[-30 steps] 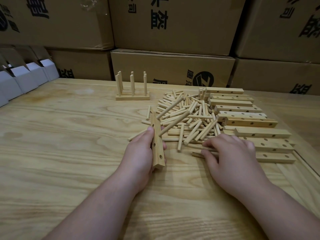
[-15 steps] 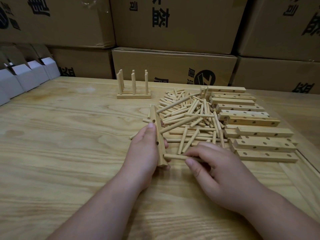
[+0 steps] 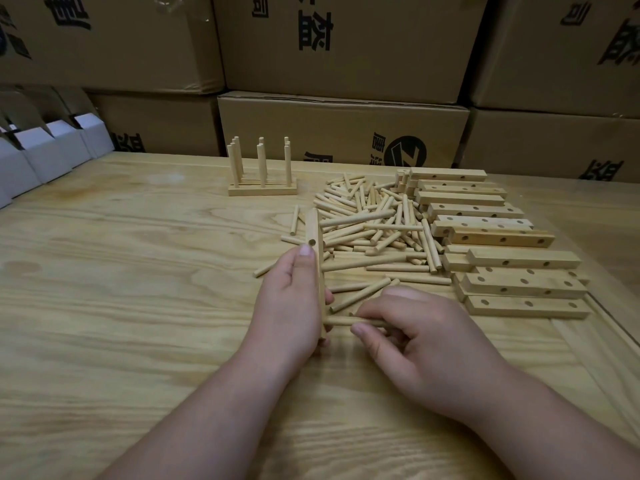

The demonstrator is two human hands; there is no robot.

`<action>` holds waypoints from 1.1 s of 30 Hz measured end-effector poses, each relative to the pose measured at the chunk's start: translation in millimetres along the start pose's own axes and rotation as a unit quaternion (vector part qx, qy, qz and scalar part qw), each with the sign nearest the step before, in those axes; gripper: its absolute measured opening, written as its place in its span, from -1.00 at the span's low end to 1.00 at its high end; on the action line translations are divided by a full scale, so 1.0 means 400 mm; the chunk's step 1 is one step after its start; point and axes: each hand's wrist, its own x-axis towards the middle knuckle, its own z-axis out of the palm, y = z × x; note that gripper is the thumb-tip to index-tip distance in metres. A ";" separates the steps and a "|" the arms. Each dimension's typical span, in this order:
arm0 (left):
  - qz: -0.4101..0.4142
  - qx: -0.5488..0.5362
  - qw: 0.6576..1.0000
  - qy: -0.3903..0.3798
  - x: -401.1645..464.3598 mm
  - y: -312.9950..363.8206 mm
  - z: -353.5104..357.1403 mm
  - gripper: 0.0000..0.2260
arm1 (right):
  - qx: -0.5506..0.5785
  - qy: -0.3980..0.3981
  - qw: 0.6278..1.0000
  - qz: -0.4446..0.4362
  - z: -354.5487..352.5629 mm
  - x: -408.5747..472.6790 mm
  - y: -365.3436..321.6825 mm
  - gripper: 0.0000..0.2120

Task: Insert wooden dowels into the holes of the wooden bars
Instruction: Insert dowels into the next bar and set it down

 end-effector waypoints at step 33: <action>0.026 0.012 0.999 -0.016 -0.018 0.001 0.007 -0.70 | -0.009 -0.002 1.000 -0.017 0.024 0.000 -0.012 -0.84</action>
